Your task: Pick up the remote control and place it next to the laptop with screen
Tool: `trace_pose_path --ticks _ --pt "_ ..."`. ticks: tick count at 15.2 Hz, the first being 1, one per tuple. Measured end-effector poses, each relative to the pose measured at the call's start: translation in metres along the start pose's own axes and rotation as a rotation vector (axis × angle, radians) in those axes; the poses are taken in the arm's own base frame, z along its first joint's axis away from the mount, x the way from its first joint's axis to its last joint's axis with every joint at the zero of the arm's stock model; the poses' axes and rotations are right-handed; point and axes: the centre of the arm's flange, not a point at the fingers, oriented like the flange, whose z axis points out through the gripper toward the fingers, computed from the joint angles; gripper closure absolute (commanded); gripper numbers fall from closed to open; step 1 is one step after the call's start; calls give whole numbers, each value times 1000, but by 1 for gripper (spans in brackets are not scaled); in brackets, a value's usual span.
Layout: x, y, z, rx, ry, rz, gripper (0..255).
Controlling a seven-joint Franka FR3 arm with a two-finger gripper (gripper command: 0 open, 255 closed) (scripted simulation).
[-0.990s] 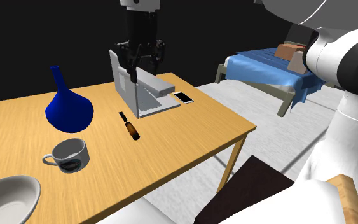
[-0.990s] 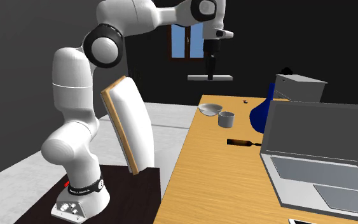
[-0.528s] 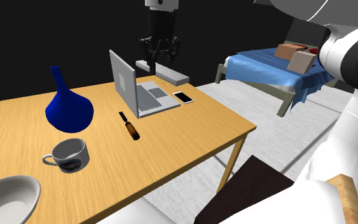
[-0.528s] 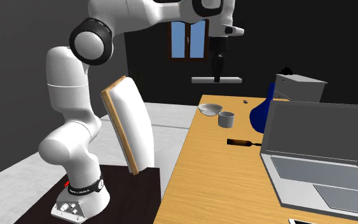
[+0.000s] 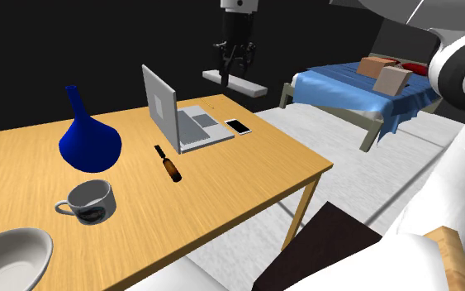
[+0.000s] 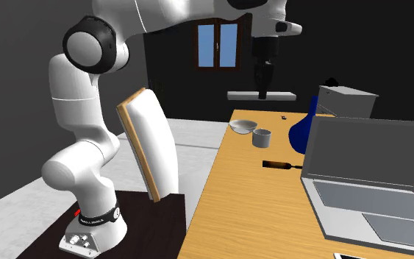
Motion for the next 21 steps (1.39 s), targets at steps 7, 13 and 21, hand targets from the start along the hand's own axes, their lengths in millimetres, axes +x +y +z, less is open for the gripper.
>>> trace_pose_path --ticks 7,13,21 --pt "19 89 0 0 -1 0 255" --pt "29 130 15 0 -1 -1 255" --pt "30 132 59 0 -1 -1 255"
